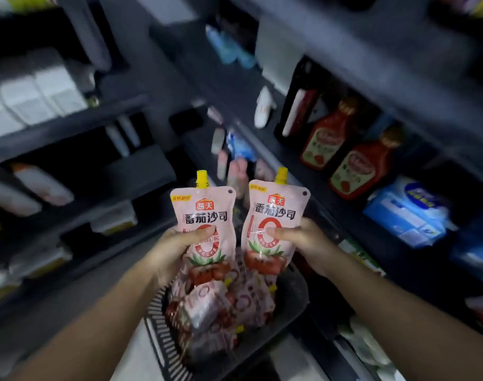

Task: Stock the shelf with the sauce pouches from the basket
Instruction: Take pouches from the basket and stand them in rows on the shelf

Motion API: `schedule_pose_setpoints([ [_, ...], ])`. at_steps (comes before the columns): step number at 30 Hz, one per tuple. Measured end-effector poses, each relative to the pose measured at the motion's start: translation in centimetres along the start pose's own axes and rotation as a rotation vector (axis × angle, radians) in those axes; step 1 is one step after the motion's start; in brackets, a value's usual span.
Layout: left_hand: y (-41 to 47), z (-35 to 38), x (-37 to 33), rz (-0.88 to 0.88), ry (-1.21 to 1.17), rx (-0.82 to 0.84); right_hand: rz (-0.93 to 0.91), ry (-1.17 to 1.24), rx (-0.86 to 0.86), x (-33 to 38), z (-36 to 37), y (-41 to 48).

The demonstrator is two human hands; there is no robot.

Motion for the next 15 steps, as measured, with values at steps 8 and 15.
schedule_pose_setpoints([
  [8,-7.9,8.4,-11.1,0.314,0.089,0.267,-0.315,0.154,-0.216,10.3,-4.1,-10.0],
  [15,-14.8,17.3,-12.8,0.378,0.141,0.515,-0.465,0.209,-0.413,13.1,-11.0,-20.3],
])
Point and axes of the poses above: each hand's wrist, its own y-axis towards the middle knuckle, its own z-axis out of the palm, x = y × z, the point moved 1 cm from there along y, towards the middle knuckle, and after that the axes turned 14 degrees about -x, right-handed, at the moved point
